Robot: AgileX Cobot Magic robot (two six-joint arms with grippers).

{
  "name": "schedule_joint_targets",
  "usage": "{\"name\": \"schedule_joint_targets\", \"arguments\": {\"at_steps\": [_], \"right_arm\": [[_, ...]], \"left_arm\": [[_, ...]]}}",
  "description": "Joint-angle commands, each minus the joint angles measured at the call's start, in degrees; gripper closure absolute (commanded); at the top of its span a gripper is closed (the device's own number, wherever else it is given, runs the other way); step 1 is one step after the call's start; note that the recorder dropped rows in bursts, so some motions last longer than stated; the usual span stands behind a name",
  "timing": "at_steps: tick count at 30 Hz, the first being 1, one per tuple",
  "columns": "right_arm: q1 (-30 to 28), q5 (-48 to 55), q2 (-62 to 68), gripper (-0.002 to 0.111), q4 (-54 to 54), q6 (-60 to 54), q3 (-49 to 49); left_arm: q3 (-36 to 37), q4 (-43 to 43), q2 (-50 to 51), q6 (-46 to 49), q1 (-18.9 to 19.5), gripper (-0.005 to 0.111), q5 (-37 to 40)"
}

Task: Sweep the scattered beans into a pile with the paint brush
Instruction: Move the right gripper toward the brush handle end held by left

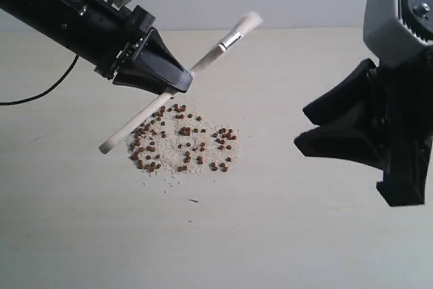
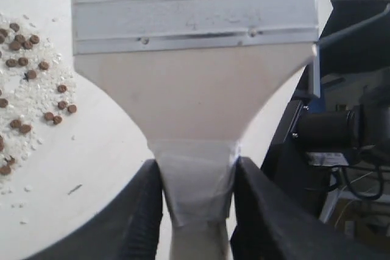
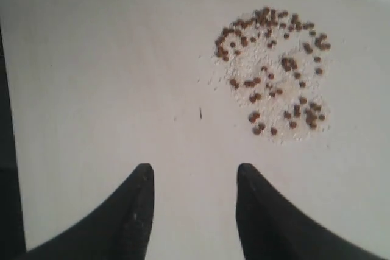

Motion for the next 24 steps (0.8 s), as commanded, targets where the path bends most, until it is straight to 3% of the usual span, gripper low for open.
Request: {"name": "schedule_joint_targets", "arguments": {"at_steps": [1, 6, 9, 11, 13, 14, 17, 19, 21, 24], "right_arm": [[0.1, -6.1, 1.6, 0.065, 13.7, 7.3, -0.5], [0.1, -4.9, 3.6, 0.059, 16.5, 27.8, -0.5], [0.1, -2.4, 3.9, 0.059, 15.1, 31.5, -0.5], [0.1, 0.8, 3.9, 0.06, 15.1, 18.4, -0.5], [0.1, 7.1, 3.9, 0.059, 15.4, -8.2, -0.8], [0.1, 7.7, 3.9, 0.059, 16.2, -13.8, -0.8], [0.6, 6.0, 3.9, 0.056, 18.4, -22.5, -0.8], [3.8, -0.9, 3.9, 0.054, 16.2, -26.4, -0.8], [9.9, -14.1, 3.9, 0.054, 5.6, -27.5, -0.8], [16.2, -21.5, 3.9, 0.054, -7.5, -27.5, -0.8]], "left_arm": [[0.1, -0.2, -0.2, 6.8, -0.3, 0.107, 0.0], [0.1, -0.2, -0.2, 3.6, -0.3, 0.107, 0.1], [0.1, -0.2, -0.2, -0.8, -0.3, 0.107, 0.1], [0.1, -0.2, -0.2, -3.0, -0.3, 0.107, 0.1], [0.1, -0.1, -0.2, -2.8, -0.3, 0.107, 0.1], [0.1, 0.3, -0.2, -2.0, -0.3, 0.107, 0.1], [0.1, 3.0, -0.2, 0.4, -0.3, 0.107, 0.1], [0.1, 5.3, -0.2, 1.7, -0.3, 0.107, 0.1], [0.1, 5.5, -0.2, 3.3, -0.2, 0.107, 0.1], [0.0, 5.3, -0.2, 3.3, -0.2, 0.107, 0.1]]}}
